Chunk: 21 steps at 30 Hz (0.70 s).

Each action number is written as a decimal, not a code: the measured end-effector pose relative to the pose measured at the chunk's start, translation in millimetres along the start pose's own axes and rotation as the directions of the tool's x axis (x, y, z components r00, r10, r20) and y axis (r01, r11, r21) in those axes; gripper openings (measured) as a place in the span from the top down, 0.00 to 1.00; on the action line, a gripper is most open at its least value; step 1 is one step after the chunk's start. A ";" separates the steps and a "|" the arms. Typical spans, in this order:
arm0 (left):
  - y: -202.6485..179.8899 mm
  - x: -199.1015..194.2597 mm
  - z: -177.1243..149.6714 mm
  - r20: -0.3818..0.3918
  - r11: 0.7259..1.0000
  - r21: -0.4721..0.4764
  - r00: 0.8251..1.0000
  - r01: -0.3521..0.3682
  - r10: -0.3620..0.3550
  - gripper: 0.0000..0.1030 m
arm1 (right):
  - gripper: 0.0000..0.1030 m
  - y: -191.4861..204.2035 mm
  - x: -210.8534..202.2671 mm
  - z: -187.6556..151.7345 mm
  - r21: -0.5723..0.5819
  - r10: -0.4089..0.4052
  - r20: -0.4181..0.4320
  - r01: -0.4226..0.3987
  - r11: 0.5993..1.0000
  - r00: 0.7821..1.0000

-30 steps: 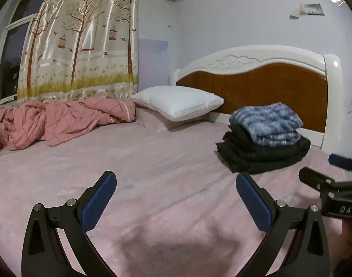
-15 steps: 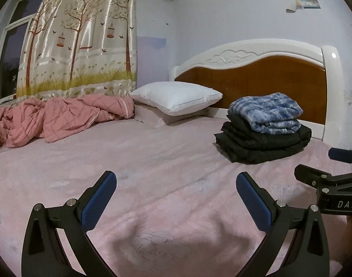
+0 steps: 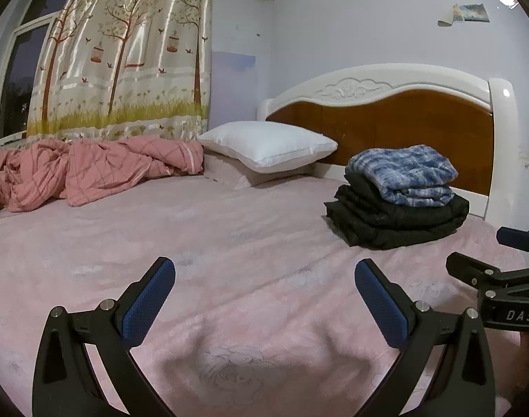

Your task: Fold large clothes

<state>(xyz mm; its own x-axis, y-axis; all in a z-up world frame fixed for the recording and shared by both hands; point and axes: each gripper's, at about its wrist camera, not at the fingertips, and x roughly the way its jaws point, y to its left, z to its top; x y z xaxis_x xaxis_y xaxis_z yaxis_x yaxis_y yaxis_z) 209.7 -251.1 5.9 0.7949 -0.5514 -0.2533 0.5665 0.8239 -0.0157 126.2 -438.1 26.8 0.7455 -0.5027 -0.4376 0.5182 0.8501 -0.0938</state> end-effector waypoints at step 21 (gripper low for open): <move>4.5 1.7 0.2 -0.019 1.000 -0.009 1.000 -0.004 0.004 0.00 | 0.00 -2.1 1.4 3.1 -0.010 0.004 0.003 -0.004 1.000 1.000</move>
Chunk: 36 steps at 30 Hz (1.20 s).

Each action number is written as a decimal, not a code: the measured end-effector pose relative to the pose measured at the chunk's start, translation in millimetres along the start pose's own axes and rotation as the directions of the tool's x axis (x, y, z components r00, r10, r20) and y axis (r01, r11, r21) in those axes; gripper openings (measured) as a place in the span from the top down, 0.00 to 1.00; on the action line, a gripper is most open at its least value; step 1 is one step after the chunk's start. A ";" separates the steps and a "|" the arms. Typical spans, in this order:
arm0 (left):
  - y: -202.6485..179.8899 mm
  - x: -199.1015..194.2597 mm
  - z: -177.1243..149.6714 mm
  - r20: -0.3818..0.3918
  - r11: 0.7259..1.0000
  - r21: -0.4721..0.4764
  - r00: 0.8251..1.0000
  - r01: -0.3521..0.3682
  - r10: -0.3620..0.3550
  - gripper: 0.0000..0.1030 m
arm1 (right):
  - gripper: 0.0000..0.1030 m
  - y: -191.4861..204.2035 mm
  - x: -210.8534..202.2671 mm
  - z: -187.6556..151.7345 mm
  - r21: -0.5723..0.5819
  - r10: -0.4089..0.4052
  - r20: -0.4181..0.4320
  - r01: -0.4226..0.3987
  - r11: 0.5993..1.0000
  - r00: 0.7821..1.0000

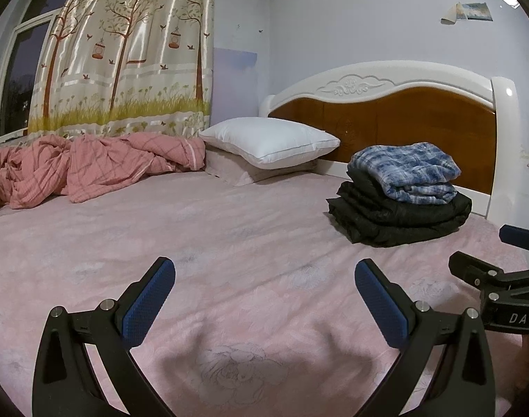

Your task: Fold large clothes

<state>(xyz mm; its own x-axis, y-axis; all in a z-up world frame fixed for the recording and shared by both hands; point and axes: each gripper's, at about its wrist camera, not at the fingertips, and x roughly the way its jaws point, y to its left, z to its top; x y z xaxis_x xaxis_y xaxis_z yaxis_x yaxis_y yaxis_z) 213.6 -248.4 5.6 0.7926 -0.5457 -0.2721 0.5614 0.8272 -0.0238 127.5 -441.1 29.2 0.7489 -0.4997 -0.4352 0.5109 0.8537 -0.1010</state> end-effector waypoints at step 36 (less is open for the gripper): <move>8.1 -0.4 -2.9 0.001 1.000 -0.022 1.000 -0.004 0.004 0.00 | 0.00 -1.5 4.4 -0.2 -0.010 0.001 -0.002 -0.001 1.000 1.000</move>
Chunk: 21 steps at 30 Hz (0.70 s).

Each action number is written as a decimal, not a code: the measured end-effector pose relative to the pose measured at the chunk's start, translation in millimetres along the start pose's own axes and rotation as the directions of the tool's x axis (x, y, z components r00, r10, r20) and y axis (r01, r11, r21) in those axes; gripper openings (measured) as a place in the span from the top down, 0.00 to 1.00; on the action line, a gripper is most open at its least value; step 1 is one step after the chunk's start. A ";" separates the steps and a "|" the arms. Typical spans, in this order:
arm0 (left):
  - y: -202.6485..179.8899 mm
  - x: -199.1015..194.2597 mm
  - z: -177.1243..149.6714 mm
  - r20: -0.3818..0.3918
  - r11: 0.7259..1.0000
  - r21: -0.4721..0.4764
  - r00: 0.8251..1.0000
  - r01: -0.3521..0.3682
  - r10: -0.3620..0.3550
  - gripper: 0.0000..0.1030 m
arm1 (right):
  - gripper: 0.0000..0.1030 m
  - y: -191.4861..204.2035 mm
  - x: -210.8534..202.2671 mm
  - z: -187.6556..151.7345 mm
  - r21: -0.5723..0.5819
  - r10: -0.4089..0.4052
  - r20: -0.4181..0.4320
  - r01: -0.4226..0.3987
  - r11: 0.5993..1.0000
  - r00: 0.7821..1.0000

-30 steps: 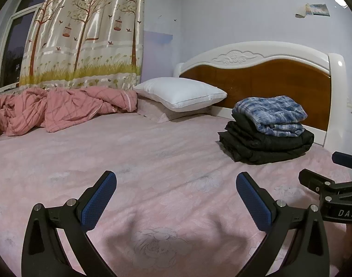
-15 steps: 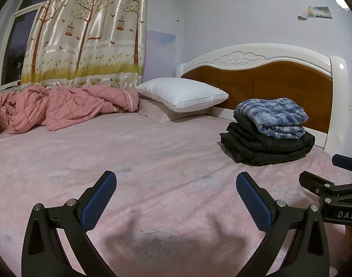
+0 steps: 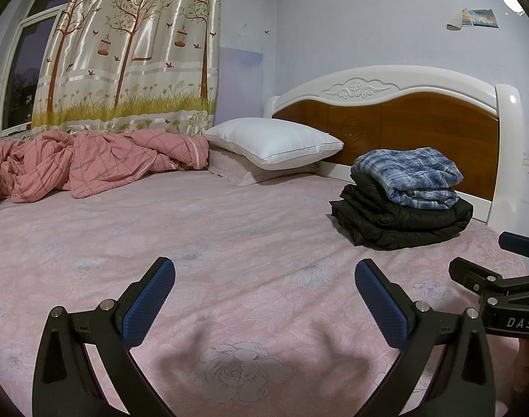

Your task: Fold large clothes

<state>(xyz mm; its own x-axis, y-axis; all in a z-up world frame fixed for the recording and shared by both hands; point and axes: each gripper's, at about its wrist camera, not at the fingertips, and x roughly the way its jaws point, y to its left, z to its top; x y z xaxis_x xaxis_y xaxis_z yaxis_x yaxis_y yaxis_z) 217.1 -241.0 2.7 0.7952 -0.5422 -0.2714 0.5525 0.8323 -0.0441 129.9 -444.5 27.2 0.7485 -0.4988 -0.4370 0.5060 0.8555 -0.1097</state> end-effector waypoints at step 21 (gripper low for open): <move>0.2 -1.0 -0.2 -0.001 1.000 -0.004 1.000 0.000 0.000 0.00 | 0.00 -0.5 0.2 0.1 -0.002 0.000 0.001 0.000 1.000 1.000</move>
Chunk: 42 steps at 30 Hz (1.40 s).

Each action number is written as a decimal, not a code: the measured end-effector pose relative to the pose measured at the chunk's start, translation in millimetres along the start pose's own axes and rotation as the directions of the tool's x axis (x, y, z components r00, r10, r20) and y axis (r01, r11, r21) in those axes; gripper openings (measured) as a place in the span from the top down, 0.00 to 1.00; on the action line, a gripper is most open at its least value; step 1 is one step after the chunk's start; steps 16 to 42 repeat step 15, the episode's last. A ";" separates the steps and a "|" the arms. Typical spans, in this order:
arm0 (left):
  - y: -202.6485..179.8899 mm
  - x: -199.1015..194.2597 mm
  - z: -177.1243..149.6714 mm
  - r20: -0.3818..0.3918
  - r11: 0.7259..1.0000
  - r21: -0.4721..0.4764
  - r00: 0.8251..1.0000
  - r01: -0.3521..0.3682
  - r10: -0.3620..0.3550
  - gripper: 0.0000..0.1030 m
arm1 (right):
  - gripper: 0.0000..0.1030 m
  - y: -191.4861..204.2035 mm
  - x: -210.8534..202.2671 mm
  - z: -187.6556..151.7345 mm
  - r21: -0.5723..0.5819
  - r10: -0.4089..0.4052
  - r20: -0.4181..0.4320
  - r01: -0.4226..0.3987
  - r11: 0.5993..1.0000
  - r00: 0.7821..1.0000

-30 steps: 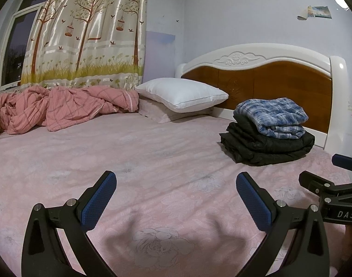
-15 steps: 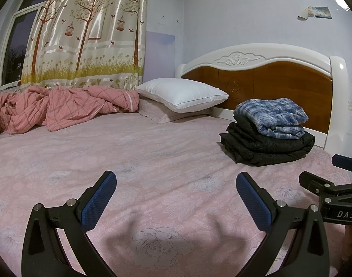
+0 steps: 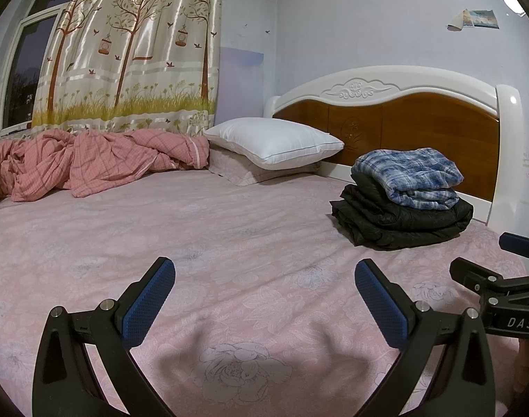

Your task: Fold large clothes

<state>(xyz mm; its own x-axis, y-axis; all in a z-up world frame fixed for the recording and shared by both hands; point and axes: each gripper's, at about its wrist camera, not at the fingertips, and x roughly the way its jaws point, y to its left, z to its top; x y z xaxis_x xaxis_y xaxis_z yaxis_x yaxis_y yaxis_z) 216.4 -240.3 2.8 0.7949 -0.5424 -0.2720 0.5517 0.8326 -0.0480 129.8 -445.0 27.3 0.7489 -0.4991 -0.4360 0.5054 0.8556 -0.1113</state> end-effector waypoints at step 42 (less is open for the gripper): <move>0.0 0.1 0.1 0.000 1.000 0.000 1.000 0.000 0.000 0.00 | 0.00 0.1 0.1 -0.2 -0.001 0.000 0.000 0.000 1.000 1.000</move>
